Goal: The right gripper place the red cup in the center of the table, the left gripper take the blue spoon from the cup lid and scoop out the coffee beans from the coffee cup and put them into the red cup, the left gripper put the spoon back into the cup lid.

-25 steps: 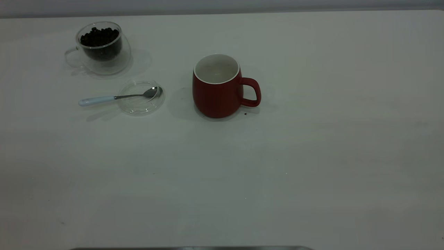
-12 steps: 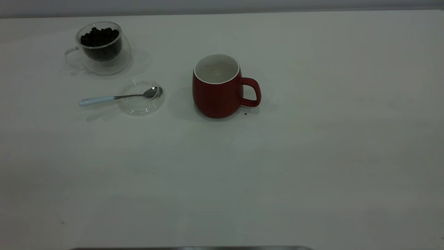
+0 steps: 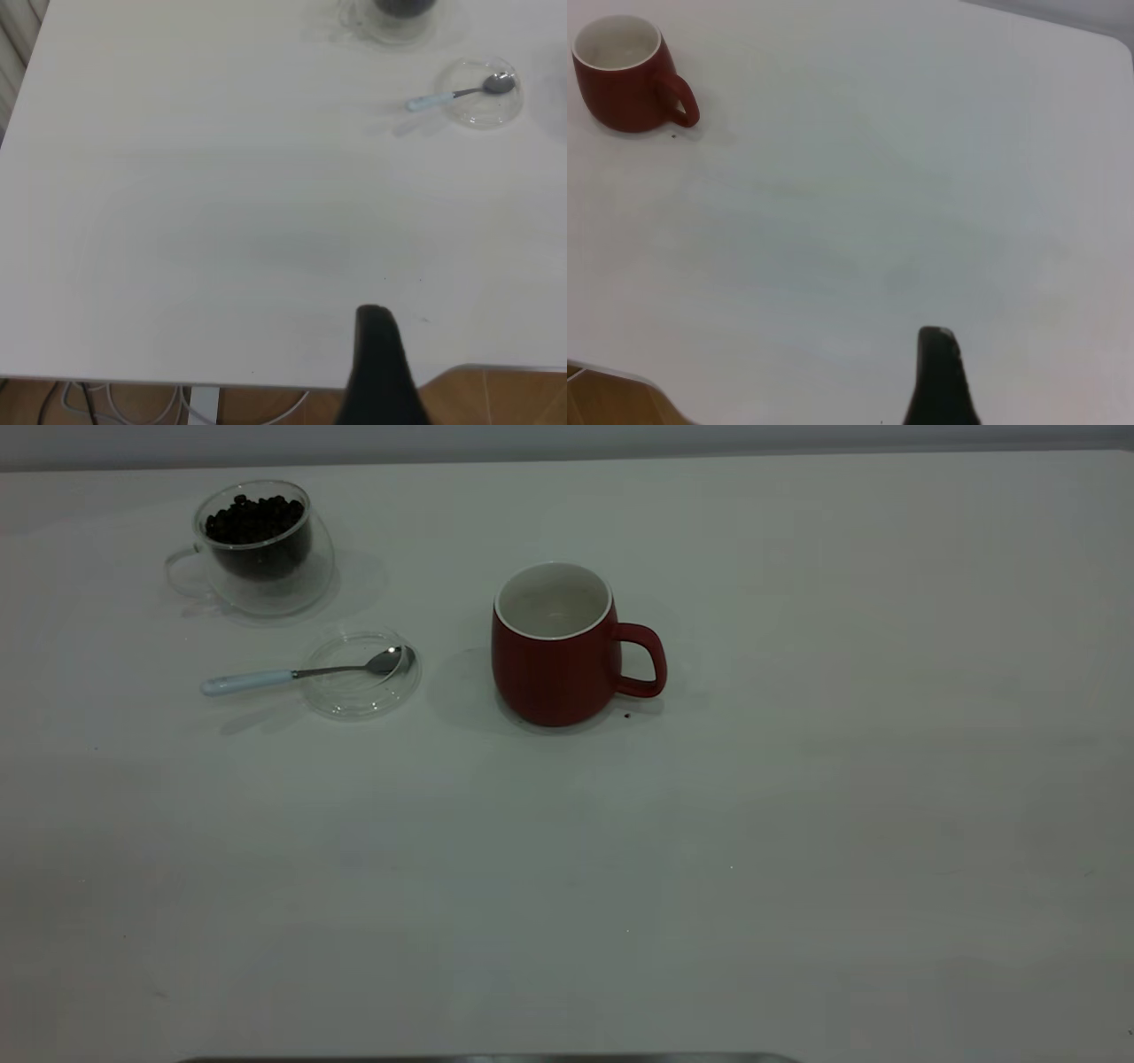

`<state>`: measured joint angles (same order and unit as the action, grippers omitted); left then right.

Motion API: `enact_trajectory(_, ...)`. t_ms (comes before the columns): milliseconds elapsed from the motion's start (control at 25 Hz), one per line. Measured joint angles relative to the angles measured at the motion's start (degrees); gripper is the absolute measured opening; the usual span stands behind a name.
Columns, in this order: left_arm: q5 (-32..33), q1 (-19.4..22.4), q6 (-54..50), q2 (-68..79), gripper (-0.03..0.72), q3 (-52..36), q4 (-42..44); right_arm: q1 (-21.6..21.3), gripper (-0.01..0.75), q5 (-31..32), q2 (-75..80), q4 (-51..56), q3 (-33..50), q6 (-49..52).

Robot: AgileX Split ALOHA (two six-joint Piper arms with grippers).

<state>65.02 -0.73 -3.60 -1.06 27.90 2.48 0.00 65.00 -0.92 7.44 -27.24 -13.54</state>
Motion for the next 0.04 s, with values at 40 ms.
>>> enact_trajectory(40, 0.0, 0.0, 0.0, 0.0, 0.587, 0.0, 0.0, 0.0, 0.573, 0.0, 0.0, 0.0, 0.0, 0.0)
